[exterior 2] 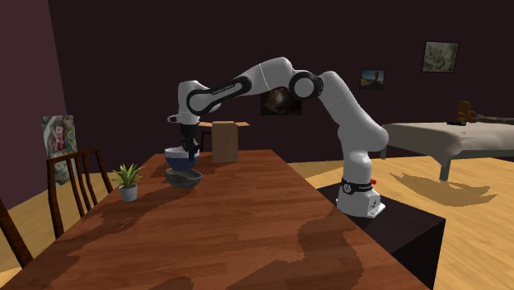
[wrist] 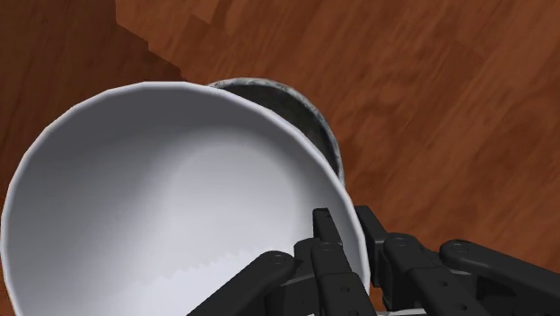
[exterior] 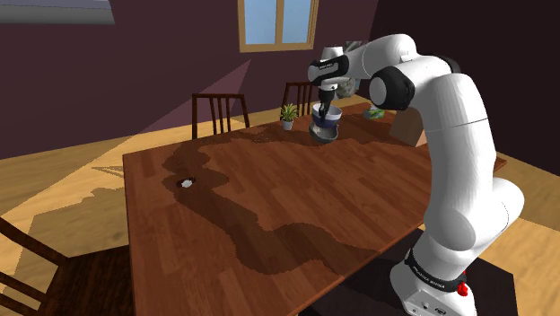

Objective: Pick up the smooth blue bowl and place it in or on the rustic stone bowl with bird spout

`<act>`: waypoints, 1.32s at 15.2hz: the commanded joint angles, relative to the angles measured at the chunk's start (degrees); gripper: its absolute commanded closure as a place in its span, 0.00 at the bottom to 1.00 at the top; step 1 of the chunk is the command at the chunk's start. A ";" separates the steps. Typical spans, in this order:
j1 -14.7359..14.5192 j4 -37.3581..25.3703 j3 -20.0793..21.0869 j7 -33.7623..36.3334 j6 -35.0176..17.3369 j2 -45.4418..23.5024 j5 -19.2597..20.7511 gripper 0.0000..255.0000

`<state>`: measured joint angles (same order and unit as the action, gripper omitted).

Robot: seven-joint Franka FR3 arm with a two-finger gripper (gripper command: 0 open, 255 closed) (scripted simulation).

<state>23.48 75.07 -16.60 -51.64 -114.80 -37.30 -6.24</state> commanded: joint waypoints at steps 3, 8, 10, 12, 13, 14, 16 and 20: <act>0.00 0.05 0.00 0.00 -0.11 0.00 -0.01 1.00; -0.01 0.09 0.00 0.00 -0.13 0.02 0.00 0.00; -0.01 0.09 0.00 0.00 -0.13 0.02 0.00 0.00; -0.09 -0.81 -0.10 0.11 1.39 0.67 0.16 0.00; -0.16 -1.78 -0.19 0.20 2.94 1.26 0.32 0.00; -0.21 -2.87 -0.27 0.30 4.54 1.78 0.46 0.00; -0.23 -3.83 -0.33 0.37 5.84 2.13 0.56 0.00; -0.23 -3.83 -0.33 0.37 5.84 2.13 0.56 0.00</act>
<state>23.25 71.33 -16.93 -51.28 -109.05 -35.14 -5.68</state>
